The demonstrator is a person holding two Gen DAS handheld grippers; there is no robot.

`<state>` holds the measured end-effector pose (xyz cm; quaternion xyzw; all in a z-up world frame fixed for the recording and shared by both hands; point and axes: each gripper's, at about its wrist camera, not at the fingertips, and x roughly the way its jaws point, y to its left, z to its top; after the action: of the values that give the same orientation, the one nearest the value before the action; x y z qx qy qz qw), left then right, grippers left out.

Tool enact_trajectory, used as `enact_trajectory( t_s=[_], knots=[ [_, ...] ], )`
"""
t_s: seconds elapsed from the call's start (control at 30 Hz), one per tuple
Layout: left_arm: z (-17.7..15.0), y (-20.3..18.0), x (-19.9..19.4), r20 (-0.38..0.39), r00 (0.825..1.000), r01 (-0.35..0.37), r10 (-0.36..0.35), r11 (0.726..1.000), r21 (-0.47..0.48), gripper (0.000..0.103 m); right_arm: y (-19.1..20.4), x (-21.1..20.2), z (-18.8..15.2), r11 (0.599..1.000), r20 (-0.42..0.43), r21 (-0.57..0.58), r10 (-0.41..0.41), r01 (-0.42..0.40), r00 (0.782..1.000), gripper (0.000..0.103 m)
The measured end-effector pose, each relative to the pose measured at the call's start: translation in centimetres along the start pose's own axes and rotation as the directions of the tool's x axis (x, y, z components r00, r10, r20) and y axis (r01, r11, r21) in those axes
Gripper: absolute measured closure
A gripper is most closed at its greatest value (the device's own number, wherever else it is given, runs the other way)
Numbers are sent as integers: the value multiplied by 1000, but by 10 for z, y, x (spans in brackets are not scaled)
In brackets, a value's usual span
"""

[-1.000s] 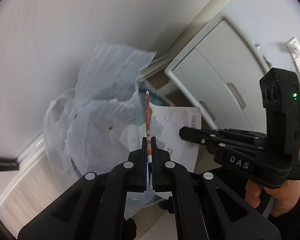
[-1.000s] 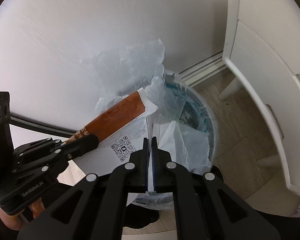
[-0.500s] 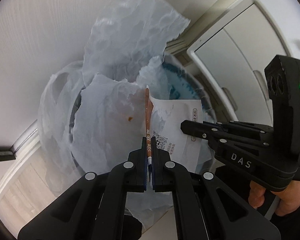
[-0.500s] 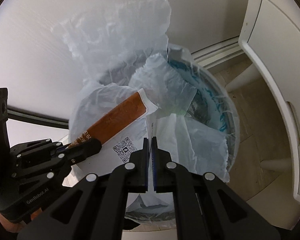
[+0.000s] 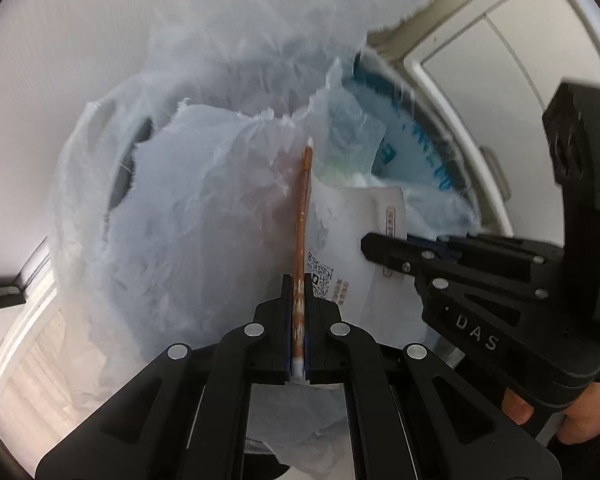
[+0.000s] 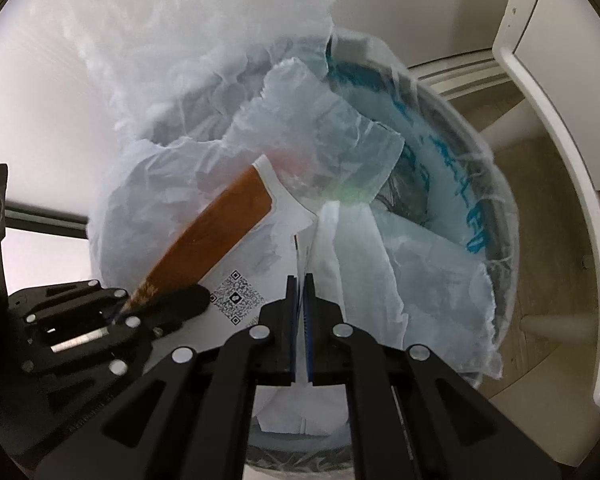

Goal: Collect trash
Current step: 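Open the left gripper to drop the envelope into the wastebasket, then move both open grippers back over the bedside table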

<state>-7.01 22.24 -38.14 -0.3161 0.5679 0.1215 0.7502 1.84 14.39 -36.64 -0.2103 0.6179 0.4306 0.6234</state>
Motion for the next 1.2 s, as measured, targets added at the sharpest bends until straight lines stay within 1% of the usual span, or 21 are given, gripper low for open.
enact_trajectory(
  t_s=[0.07, 0.2, 0.3, 0.37, 0.43, 0.47, 0.53, 0.57, 0.6, 0.7, 0.8, 0.83, 0.87, 0.9, 0.93, 0.97, 1.0, 1.07, 1.2],
  knots=[
    [-2, -4, 8, -19, 1000, -7, 7, 1000, 18, 101, -1, 6, -1, 1000, -7, -7, -9, 9, 1000, 97],
    [0, -13, 15, -28, 999, -16, 17, 999, 40, 101, 2, 16, 0, 1000, -6, 0, -15, 15, 1000, 97],
    [-1, -12, 13, -21, 1000, -17, 19, 999, 51, 101, 2, 13, -1, 1000, 4, -6, -12, 12, 1000, 98],
    [1, -13, 7, -7, 1000, -24, 25, 998, 58, 99, 5, 9, -1, 1000, 14, -18, -21, 22, 1000, 98],
    [-2, -13, -2, 13, 999, -30, 29, 998, 58, 97, 6, 5, -7, 999, 20, -22, -35, 35, 999, 94],
    [-1, -14, -4, 19, 999, -34, 33, 998, 58, 92, 8, 1, -10, 999, 22, -25, -42, 43, 999, 92],
    [-2, -13, -12, 39, 998, -48, 46, 997, 58, 81, 7, -5, -11, 998, 29, -32, -55, 55, 998, 83],
    [-4, -12, -17, 49, 997, -54, 51, 997, 58, 78, 8, -10, -12, 997, 36, -34, -62, 64, 997, 69],
    [-4, -13, -20, 59, 997, -60, 57, 996, 60, 76, 9, -15, -13, 997, 44, -34, -67, 68, 997, 58],
    [-8, -12, -31, 93, 993, -79, 73, 995, 65, 69, 11, -23, -15, 997, 68, -30, -71, 73, 995, 54],
    [-7, -14, -43, 129, 987, -111, 101, 991, 74, 57, 13, -34, -16, 996, 90, -33, -83, 87, 992, 49],
    [-8, -15, -46, 142, 984, -121, 110, 990, 70, 50, 12, -39, -18, 995, 102, -32, -89, 93, 991, 47],
    [-8, -14, -48, 153, 982, -124, 114, 990, 63, 41, 11, -44, -19, 995, 112, -26, -97, 101, 989, 40],
    [-7, -13, -52, 163, 979, -129, 118, 990, 57, 37, 9, -49, -22, 994, 121, -20, -104, 108, 987, 32],
    [-6, -12, -56, 179, 976, -133, 122, 990, 50, 28, 7, -54, -24, 993, 131, -11, -111, 114, 985, 29],
    [-6, -9, -60, 190, 974, -131, 120, 990, 47, 20, 2, -63, -24, 993, 140, -5, -115, 117, 983, 21],
    [-6, -9, -63, 202, 972, -133, 121, 990, 44, 18, 1, -69, -25, 991, 146, -1, -131, 132, 981, 15],
    [-3, -9, -66, 217, 968, -141, 127, 989, 49, 11, -3, -78, -28, 990, 162, 6, -137, 138, 977, 14],
    [-7, -15, -76, 240, 963, -148, 127, 986, 73, 6, -10, -107, -33, 993, 218, 17, -118, 117, 969, 14]
  ],
)
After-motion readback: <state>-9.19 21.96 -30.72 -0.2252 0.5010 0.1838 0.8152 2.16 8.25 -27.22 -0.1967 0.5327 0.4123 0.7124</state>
